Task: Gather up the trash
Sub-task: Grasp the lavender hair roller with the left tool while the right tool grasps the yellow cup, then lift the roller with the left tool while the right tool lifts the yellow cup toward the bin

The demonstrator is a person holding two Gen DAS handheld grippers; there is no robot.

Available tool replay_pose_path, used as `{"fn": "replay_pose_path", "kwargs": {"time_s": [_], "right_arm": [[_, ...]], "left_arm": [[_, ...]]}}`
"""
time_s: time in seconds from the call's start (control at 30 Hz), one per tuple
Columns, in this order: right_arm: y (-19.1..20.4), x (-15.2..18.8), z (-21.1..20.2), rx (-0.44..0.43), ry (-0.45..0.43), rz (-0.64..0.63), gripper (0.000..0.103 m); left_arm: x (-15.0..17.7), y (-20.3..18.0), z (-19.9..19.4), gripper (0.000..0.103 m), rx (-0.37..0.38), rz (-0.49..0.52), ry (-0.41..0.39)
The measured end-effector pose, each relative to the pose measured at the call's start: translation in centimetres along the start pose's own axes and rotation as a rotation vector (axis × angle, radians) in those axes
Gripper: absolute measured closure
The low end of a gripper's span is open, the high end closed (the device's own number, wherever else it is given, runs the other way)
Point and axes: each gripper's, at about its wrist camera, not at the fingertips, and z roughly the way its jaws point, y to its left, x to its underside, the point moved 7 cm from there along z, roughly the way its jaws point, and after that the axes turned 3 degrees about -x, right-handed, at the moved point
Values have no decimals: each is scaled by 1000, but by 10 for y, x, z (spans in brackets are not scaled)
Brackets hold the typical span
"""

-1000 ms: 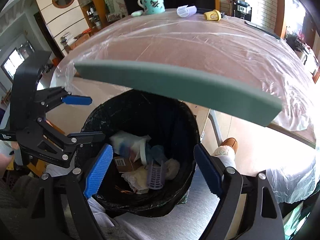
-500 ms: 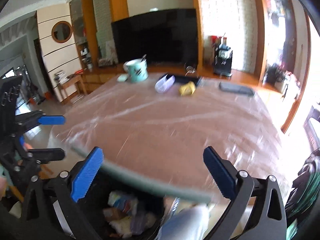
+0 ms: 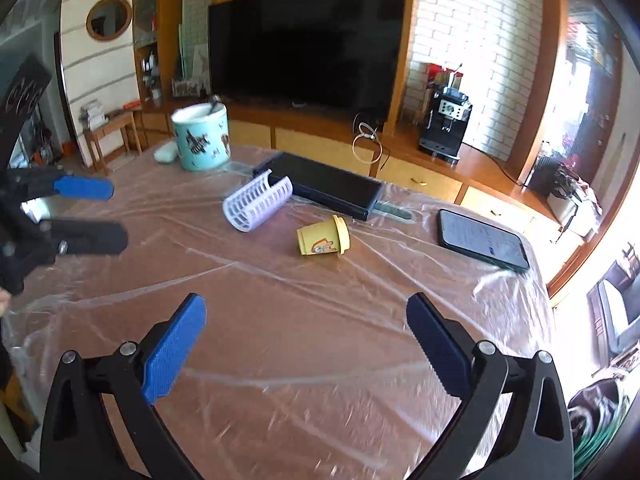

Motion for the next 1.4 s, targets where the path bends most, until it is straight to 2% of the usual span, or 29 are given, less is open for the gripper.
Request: {"fn": "replay_pose_path", "kwargs": {"time_s": [0.2, 0.4, 0.5, 0.57, 0.67, 0.7, 0.73, 0.8, 1.23, 1.4], "right_arm": [[-8, -7, 42, -43, 66, -17, 12], [-8, -15, 65, -59, 99, -44, 16], [-8, -19, 74, -70, 116, -42, 23], [-8, -21, 77, -78, 123, -32, 27], [-7, -21, 83, -100, 144, -11, 45], [-8, -20, 84, -101, 151, -2, 55], [-8, -20, 84, -104, 154, 6, 58], [-10, -19, 83, -107, 148, 25, 58], [-7, -6, 44, -132, 80, 126, 59], [-1, 1, 39, -124, 94, 125, 59]], "left_arm": [[-26, 1, 50, 2, 9, -15, 52], [-42, 3, 81, 3, 6, -10, 82], [-44, 3, 93, 13, -3, 4, 103], [-47, 3, 101, 24, 4, 5, 116], [-47, 2, 106, 35, -4, 19, 127], [-46, 1, 107, 37, -14, 30, 127], [-46, 1, 108, 46, -30, 43, 120], [-45, 1, 108, 58, -69, 73, 112], [-28, -9, 57, 59, -42, 95, 32], [-18, -12, 44, 58, -40, 97, 19]]}}
